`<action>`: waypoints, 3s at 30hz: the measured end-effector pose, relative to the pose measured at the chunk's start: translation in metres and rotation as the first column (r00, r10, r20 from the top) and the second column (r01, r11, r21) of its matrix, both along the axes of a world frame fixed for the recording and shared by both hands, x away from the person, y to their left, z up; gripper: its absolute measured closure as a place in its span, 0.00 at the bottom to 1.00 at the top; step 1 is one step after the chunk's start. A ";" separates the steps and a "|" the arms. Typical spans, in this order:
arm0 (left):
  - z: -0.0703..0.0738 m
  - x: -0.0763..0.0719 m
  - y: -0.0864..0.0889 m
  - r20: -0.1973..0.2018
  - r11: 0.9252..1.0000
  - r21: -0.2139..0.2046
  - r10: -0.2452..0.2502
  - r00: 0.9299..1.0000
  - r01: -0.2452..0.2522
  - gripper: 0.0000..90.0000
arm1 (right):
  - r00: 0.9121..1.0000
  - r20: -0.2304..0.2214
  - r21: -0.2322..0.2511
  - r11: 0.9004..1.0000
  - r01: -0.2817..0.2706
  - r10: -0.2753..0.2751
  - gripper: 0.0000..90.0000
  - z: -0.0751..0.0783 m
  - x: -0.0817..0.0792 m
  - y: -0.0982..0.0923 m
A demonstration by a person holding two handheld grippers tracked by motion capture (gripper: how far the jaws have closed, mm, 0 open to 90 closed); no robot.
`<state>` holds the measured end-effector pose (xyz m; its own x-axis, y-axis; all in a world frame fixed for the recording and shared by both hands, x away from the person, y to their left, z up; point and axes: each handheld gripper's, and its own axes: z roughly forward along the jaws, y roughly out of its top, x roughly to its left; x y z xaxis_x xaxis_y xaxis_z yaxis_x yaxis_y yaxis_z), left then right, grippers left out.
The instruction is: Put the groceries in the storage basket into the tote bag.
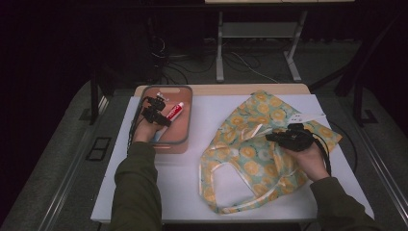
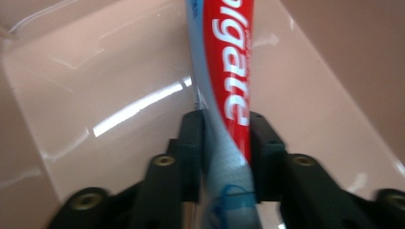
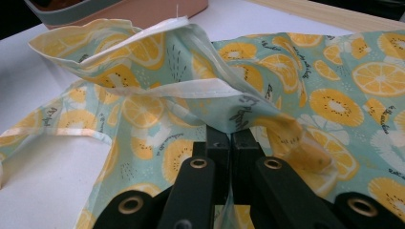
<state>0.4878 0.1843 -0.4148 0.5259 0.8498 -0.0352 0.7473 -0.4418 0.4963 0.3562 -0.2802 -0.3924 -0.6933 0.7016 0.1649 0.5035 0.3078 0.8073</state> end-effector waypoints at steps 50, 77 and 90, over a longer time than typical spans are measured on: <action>0.010 -0.157 -0.208 0.121 0.808 -0.105 -0.569 0.814 0.580 0.83 | 1.000 0.017 -0.005 1.000 0.026 -0.026 0.99 0.002 0.001 -0.002; -0.004 -0.182 -0.162 0.205 0.850 -0.148 -0.473 0.857 0.505 0.36 | 1.000 0.015 -0.009 1.000 0.025 -0.025 0.99 0.001 -0.001 -0.001; -0.029 -0.176 -0.176 0.152 0.843 -0.121 -0.505 0.849 0.523 0.35 | 1.000 0.013 -0.014 1.000 0.020 -0.020 0.99 0.000 0.000 0.000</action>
<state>0.3114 0.0088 -0.4438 0.8939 0.4446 -0.0573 0.3701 -0.6599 0.6539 0.3561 -0.2804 -0.3922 -0.6810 0.7175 0.1461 0.4990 0.3088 0.8097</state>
